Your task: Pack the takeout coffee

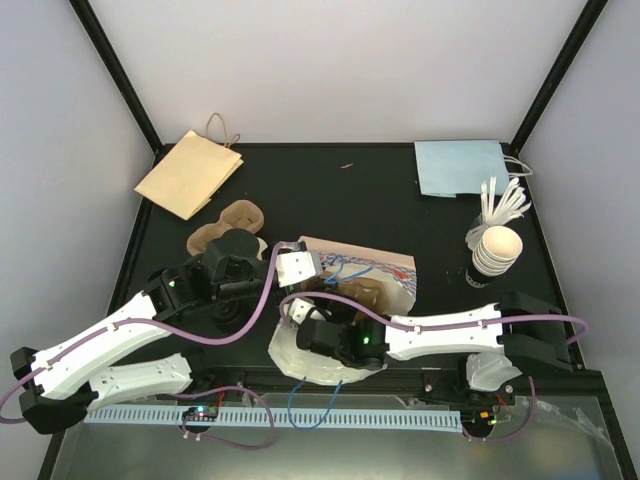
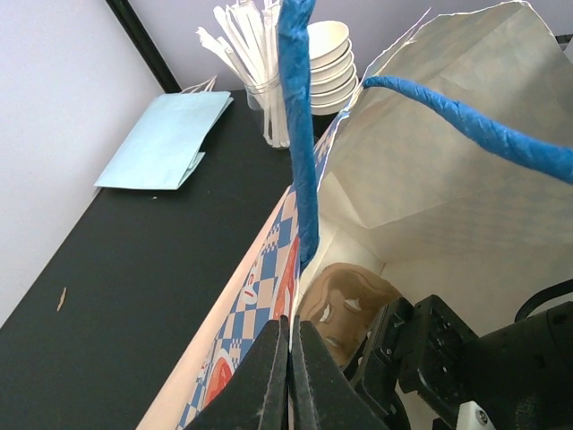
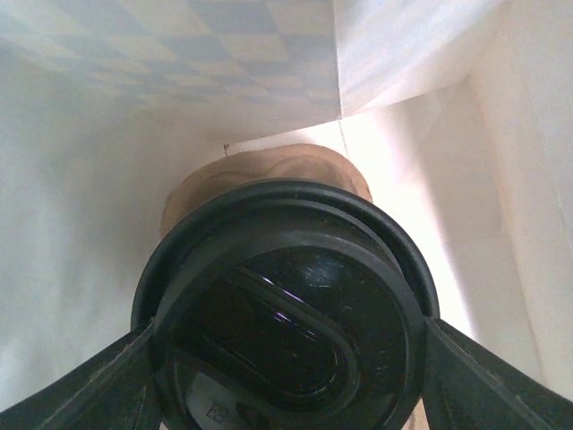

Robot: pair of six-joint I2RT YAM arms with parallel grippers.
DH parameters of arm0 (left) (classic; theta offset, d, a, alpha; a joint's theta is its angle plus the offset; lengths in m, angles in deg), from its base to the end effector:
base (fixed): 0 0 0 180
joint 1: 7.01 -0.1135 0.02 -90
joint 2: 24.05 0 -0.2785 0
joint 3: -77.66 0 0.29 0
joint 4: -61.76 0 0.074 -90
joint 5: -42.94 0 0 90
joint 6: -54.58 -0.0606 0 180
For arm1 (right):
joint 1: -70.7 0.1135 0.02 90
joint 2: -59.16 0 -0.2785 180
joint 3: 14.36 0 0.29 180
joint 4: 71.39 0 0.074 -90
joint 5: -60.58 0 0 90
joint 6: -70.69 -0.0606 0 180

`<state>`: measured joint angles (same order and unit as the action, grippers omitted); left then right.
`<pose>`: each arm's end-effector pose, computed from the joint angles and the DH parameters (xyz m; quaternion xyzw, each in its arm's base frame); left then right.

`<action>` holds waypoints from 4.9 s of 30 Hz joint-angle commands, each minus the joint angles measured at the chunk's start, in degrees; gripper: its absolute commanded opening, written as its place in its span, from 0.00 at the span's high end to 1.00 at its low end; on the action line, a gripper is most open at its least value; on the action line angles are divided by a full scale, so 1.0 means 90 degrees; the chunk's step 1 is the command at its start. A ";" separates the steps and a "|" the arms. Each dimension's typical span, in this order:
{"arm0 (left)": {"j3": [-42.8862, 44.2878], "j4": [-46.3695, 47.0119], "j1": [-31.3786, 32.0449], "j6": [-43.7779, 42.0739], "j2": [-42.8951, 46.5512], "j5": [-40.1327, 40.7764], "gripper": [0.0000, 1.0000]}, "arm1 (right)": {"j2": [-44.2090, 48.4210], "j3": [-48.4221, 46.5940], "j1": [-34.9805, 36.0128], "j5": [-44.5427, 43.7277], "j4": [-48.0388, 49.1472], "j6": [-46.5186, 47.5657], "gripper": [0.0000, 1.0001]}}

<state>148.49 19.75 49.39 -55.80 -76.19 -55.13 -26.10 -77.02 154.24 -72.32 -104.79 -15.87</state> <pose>0.1295 -0.2103 0.3733 0.5478 0.6292 -0.2254 0.5032 0.0782 0.3242 0.1815 -0.5350 0.7193 -0.0926 0.4333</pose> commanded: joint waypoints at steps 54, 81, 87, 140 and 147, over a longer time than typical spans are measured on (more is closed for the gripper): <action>0.1107 -0.0646 0.0100 0.0504 -0.0808 -0.0174 0.98 | -0.0352 -0.0544 -0.0383 -0.0308 -0.1377 0.0335 0.39; 0.2102 -0.1358 -0.0673 0.0980 -0.2098 -0.1057 0.99 | 0.0059 -0.0303 -0.0568 0.0352 -0.0906 0.0263 0.38; 0.2504 -0.1647 -0.1254 0.1026 -0.2789 -0.1553 0.99 | 0.0231 -0.0527 -0.1337 0.1444 -0.0769 0.0366 0.38; 0.1665 -0.1129 -0.3239 0.3466 -0.0669 0.0275 0.01 | -0.3385 -0.4127 -0.4591 0.4760 -0.3323 0.0644 0.37; 0.1519 -0.1092 -0.3240 0.3443 -0.0663 0.0213 0.01 | -0.3465 -0.3845 -0.4586 0.4425 -0.3272 0.0576 0.39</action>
<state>162.33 9.22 20.69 -25.26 -82.66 -52.42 -50.16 -117.00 113.74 -25.39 -128.59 -9.42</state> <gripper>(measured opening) 0.987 0.723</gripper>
